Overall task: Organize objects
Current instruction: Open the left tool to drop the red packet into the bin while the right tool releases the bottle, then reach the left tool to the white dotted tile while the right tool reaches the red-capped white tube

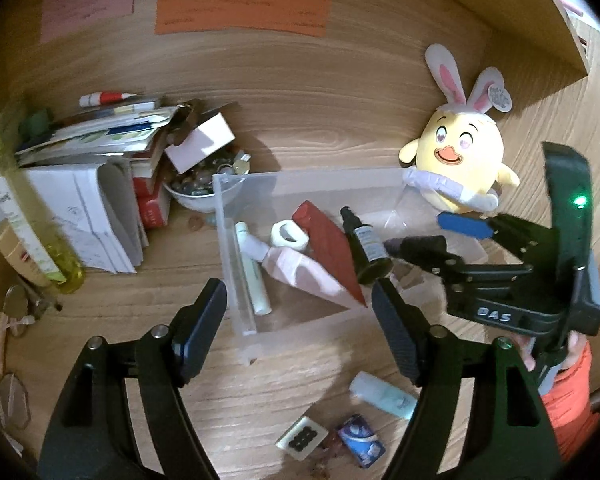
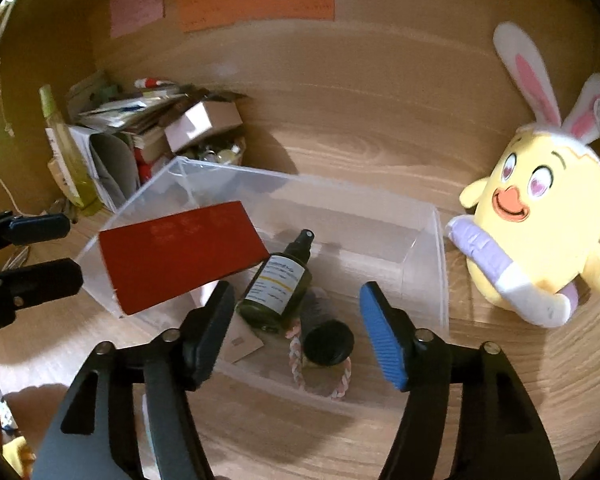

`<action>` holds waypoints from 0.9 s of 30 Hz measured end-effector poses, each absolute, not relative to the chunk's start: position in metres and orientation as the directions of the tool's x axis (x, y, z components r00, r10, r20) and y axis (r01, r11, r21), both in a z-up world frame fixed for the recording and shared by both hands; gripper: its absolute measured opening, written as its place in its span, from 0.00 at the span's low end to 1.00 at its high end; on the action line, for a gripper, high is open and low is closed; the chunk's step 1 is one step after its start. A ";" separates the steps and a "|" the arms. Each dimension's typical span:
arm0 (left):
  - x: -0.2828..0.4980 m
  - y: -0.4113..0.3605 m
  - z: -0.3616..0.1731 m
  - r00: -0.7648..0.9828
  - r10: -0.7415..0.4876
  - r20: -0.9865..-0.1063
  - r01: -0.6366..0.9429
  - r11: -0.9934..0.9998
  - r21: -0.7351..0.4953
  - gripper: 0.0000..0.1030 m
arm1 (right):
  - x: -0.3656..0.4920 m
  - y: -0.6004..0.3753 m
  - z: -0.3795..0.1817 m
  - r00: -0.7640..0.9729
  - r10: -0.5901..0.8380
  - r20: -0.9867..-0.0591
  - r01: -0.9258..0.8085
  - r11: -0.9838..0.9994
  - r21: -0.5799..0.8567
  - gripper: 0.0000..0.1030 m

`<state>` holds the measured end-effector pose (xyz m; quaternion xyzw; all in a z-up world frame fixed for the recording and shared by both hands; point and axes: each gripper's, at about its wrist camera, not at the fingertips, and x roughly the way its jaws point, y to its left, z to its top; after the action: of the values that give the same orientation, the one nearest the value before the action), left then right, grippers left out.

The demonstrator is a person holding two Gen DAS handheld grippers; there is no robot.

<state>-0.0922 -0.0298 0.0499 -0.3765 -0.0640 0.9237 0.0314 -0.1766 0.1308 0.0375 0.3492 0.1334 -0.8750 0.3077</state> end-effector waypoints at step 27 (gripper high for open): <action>-0.040 -0.041 -0.010 -0.643 0.090 -0.761 0.037 -0.988 -0.148 0.81 | -0.090 0.167 -0.003 -0.486 -0.467 -0.739 0.637 -0.768 0.067 0.78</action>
<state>-0.0395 -0.0411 -0.0101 -0.4223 -0.0750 0.9032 0.0145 -0.0904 0.1669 -0.0033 0.3909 0.1088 -0.8550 0.3231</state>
